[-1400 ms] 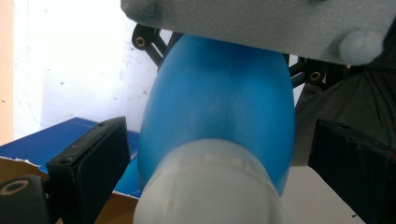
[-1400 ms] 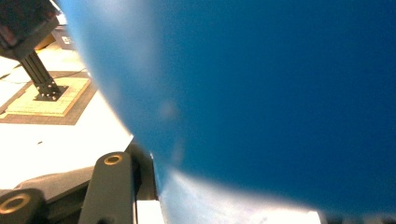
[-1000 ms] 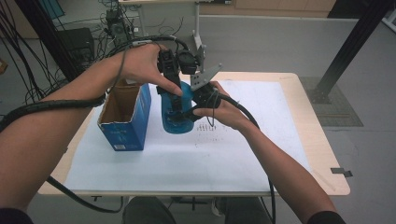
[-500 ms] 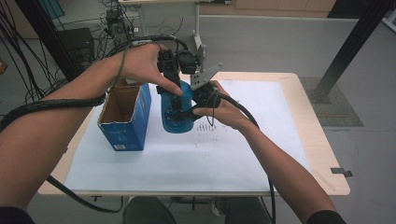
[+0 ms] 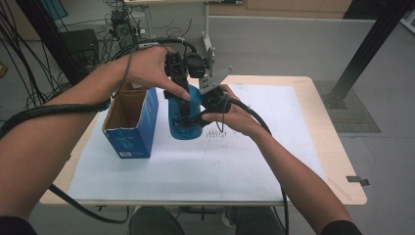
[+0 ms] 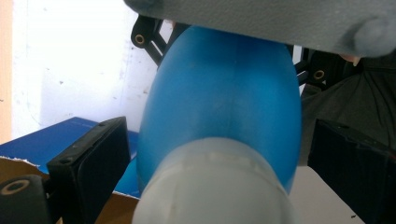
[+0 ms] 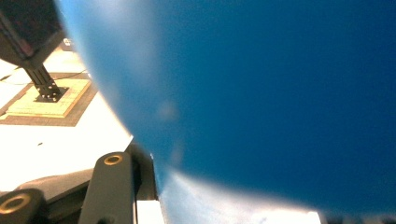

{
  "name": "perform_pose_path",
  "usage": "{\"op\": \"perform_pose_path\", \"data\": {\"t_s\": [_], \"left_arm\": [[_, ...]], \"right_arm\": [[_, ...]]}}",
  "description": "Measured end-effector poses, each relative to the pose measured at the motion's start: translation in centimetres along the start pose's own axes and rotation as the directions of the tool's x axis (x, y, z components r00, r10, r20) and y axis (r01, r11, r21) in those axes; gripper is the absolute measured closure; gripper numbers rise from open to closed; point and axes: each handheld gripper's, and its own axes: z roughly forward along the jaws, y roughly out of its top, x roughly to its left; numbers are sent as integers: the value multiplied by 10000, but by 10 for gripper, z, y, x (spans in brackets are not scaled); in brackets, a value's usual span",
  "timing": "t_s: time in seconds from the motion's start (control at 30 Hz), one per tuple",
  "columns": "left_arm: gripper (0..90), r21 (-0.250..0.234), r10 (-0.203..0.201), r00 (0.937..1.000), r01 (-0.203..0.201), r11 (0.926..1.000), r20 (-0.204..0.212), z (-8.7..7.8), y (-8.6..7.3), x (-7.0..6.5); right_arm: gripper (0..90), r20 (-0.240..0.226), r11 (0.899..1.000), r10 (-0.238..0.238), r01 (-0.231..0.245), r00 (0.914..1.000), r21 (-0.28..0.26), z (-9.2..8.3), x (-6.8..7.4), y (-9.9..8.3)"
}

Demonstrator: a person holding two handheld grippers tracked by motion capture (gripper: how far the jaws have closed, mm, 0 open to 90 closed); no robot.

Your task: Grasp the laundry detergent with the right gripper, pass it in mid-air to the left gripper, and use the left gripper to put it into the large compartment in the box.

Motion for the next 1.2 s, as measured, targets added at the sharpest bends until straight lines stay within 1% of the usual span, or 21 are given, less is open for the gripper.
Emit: {"op": "perform_pose_path", "data": {"t_s": [0.27, 0.57, 0.63, 0.87, 0.97, 1.03, 1.13, 1.2], "left_arm": [[75, 71, 15, 10000, -15, 10000, -13, 2, 1, 0], [180, 11, 16, 9999, -16, 10000, -129, 0, 1, 0], [216, 4, 56, 9999, -56, 10000, -148, -1, 1, 0], [261, -43, 51, 9998, -52, 10000, -198, -1, 2, 1], [293, -47, 18, 9999, -19, 10000, -141, 0, 2, 1], [329, -61, 47, 10000, -47, 10000, -57, 0, 2, 1], [357, -48, 48, 10000, -48, 10000, -10, 1, 1, 1], [358, -17, 61, 10000, -61, 10000, 15, 0, 1, 1]], "right_arm": [[435, 16, 10000, -4, 4, 10000, 2, -1, 1, 0], [435, -13, 10000, -96, 96, 10000, 1, -1, 2, 0], [435, -8, 9999, -123, 123, 9999, -19, -2, 2, 1], [435, -14, 9999, -144, 143, 9999, -29, -2, 2, 1], [435, -31, 9999, -162, 162, 9999, 2, -2, 2, 1], [435, -34, 9999, -144, 144, 9999, 13, -2, 2, 0], [435, -21, 9999, -150, 150, 9999, 29, -2, 2, 0], [435, -18, 9999, -145, 145, 9999, 36, -2, 2, 0]]}}
